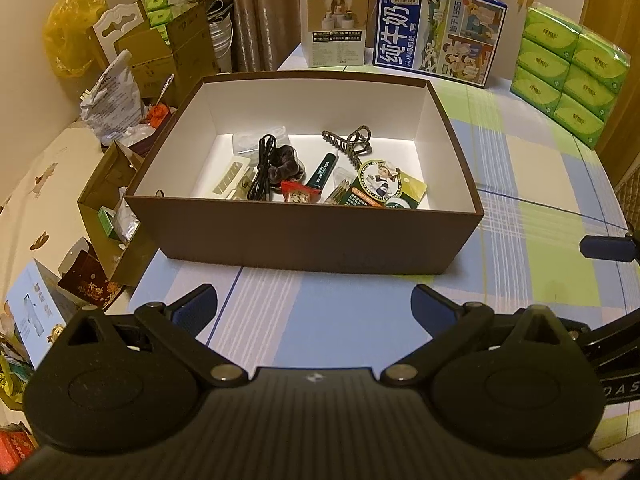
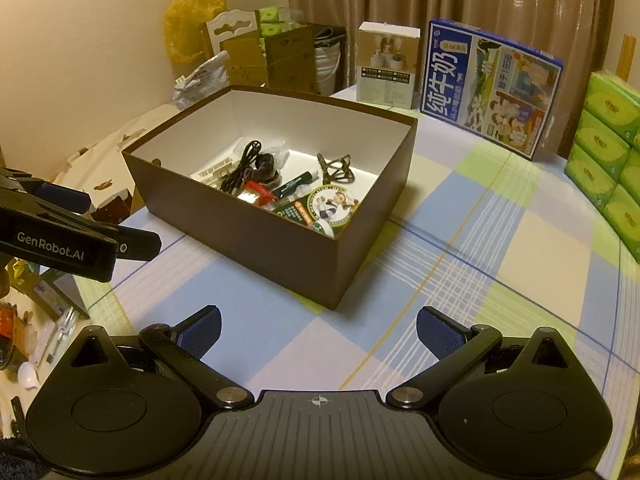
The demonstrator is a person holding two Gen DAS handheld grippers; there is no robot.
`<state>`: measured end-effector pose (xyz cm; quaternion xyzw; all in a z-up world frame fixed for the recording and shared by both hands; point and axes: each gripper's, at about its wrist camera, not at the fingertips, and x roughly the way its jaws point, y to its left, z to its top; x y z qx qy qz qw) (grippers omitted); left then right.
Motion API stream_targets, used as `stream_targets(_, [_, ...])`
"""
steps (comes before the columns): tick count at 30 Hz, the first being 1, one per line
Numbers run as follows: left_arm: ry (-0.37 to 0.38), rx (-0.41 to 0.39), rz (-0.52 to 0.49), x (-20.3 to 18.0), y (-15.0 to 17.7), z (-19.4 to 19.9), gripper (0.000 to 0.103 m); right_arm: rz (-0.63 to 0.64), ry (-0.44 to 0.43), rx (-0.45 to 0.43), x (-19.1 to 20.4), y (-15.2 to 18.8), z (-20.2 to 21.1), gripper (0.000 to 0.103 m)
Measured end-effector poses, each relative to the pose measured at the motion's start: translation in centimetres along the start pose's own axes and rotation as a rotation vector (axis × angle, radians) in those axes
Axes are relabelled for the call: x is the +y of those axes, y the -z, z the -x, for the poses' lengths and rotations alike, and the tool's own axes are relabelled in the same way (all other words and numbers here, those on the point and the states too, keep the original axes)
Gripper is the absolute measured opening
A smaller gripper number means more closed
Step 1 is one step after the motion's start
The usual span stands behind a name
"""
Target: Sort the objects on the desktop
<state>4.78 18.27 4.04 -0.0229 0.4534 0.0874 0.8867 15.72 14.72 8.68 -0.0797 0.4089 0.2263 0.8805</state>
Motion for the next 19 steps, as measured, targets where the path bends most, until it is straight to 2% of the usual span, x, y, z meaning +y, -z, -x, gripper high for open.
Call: stream_targets(19, [-0.008,0.014,0.012,0.16,0.65,-0.35,0.102,-0.009,-0.002,0.010,-0.08,0.37,-0.06,0.101])
